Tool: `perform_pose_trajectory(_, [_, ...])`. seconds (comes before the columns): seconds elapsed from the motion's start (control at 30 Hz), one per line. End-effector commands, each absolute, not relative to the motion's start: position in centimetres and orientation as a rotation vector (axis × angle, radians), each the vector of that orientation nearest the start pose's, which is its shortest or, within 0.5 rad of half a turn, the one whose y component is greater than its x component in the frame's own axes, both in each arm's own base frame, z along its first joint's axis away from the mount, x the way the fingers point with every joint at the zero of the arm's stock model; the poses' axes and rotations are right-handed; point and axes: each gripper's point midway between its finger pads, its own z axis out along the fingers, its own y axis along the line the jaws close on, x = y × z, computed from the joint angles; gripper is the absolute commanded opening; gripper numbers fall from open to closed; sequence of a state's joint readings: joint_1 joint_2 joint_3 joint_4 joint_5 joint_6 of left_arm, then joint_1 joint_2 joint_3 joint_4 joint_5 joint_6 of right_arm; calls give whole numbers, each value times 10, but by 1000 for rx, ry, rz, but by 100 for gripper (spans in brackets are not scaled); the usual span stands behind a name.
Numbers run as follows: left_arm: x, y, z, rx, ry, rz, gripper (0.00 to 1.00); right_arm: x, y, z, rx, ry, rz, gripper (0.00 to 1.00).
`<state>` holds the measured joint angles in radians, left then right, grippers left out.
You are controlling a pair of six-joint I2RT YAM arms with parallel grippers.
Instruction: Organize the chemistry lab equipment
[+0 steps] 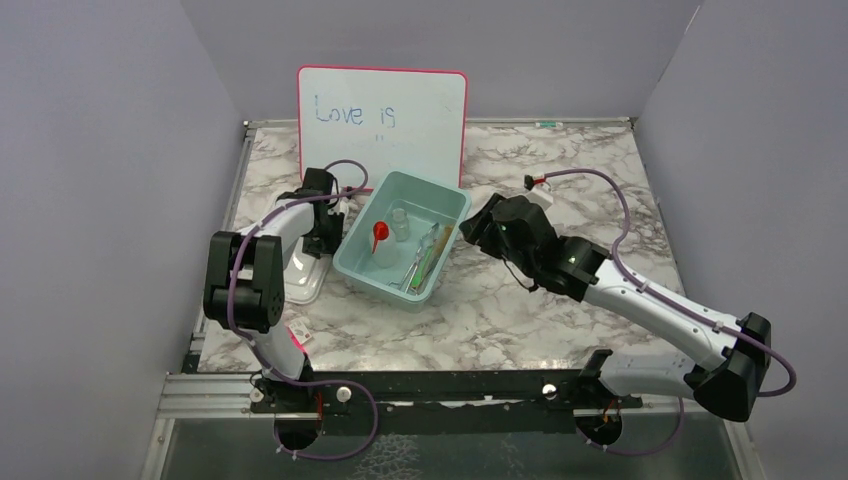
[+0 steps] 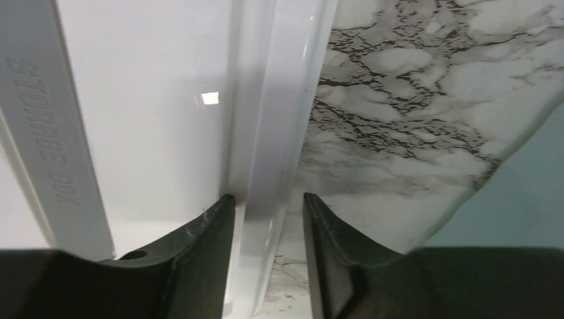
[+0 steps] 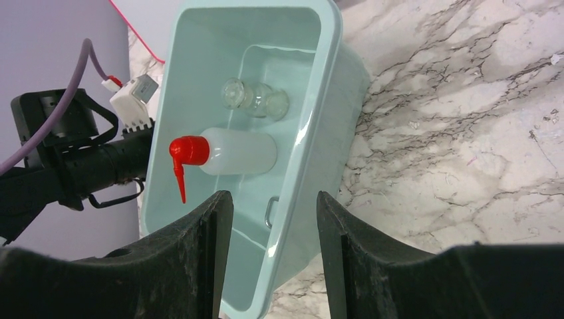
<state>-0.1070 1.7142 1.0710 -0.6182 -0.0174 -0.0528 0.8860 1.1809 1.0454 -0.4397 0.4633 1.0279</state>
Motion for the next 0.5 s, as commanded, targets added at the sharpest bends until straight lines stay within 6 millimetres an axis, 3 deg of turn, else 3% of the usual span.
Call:
perform_pose_trajectory(0.0, [307,-29,0,58,2933,23,38,270,245,244,456,2052,662,54])
perform_pose_trajectory(0.13, [306,-25,-1,60,2947,53,14,268,242,248,464,2039,672,54])
perform_pose_trajectory(0.23, [314,-28,11,68,2905,35,0,267,241,250,466,2034,677,55])
perform_pose_trajectory(0.47, [331,-25,55,85,2735,51,0,267,242,253,464,2031,685,54])
